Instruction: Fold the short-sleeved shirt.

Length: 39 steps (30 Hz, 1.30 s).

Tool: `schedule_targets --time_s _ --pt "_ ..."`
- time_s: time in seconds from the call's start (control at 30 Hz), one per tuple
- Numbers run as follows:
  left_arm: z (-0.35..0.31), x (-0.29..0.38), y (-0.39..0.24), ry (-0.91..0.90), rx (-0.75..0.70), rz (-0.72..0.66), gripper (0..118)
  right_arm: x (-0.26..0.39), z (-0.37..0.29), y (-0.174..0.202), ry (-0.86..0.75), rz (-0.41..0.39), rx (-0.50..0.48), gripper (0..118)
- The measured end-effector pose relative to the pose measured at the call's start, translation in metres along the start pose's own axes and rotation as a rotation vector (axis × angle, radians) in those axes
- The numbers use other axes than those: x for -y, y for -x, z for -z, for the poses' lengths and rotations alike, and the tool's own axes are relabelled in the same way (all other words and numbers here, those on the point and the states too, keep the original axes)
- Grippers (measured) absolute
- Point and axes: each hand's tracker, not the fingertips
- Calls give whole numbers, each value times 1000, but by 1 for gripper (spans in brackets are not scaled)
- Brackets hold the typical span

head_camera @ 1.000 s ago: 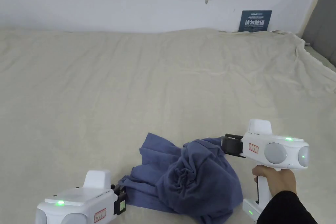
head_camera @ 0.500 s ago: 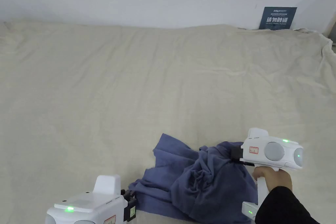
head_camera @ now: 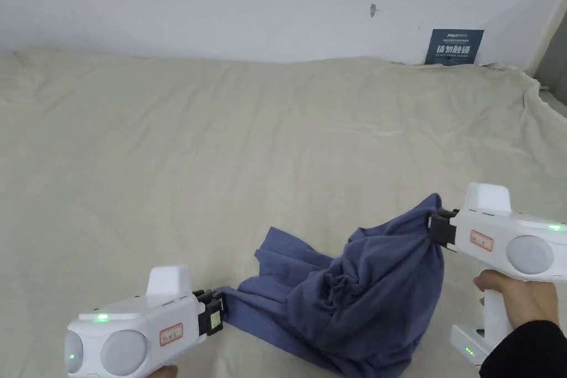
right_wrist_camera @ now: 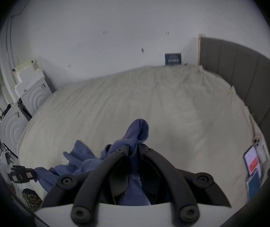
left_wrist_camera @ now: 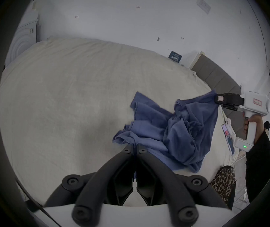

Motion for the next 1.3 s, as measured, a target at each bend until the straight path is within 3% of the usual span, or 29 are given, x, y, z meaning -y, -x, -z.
schedule_targets --time_s 0.3,0.53,0.93,1.3 --pt "-41 -74 20 -169 -59 -1 0 -55 -78 -29 -166 -32 61 9" --pt "-76 -140 32 -291 -85 -30 0 -94 -104 -40 -258 12 76 9" --pt "-94 -267 6 -408 -164 59 0 -193 -90 -9 -358 -26 97 9" --pt "-90 -384 -15 -521 -353 250 0 -280 -54 7 -464 -91 151 9"
